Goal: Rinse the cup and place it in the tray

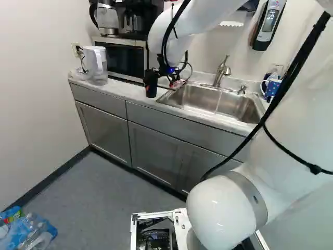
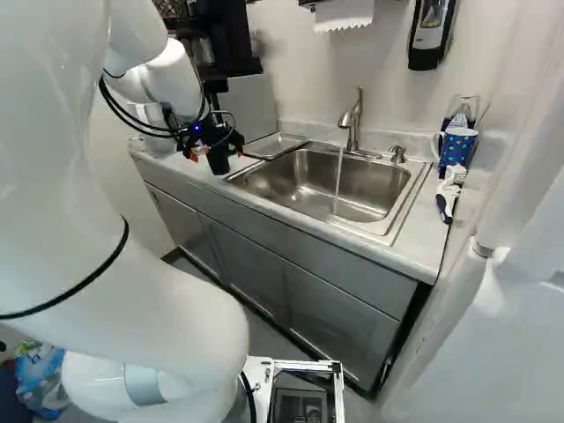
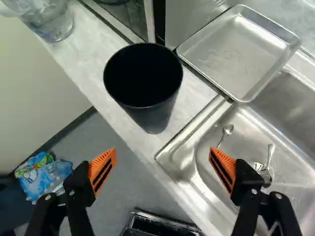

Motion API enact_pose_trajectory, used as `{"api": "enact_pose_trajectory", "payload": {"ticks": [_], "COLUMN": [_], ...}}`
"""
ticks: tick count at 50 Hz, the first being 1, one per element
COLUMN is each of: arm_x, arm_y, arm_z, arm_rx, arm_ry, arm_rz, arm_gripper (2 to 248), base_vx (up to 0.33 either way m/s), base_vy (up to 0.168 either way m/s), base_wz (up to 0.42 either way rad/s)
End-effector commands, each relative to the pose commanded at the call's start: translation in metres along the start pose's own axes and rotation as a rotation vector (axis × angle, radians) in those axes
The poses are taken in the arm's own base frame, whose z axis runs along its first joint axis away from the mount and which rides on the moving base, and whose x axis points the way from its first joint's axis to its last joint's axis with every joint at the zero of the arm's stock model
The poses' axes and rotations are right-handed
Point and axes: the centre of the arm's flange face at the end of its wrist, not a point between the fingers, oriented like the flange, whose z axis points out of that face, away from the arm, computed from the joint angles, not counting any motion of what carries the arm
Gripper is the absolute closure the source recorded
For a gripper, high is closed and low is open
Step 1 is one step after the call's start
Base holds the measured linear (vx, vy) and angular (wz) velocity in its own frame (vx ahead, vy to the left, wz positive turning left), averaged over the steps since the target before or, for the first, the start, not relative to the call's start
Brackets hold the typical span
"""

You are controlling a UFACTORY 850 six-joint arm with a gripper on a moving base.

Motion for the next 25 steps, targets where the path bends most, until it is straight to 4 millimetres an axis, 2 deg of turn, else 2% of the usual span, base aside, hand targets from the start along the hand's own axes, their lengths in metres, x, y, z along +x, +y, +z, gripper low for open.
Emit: {"api": "enact_pose_trajectory", "payload": {"ticks": [25], "arm_x": [0.0002], "arm_y": [0.0000], "arm_z": [0.0000], "arm_rx": [0.000], "arm_ry": [0.003], "arm_rz": [0.000], "arm_gripper": [3], "base_vx": [0.000], "base_vy": [0.000], "base_wz": [0.000]}}
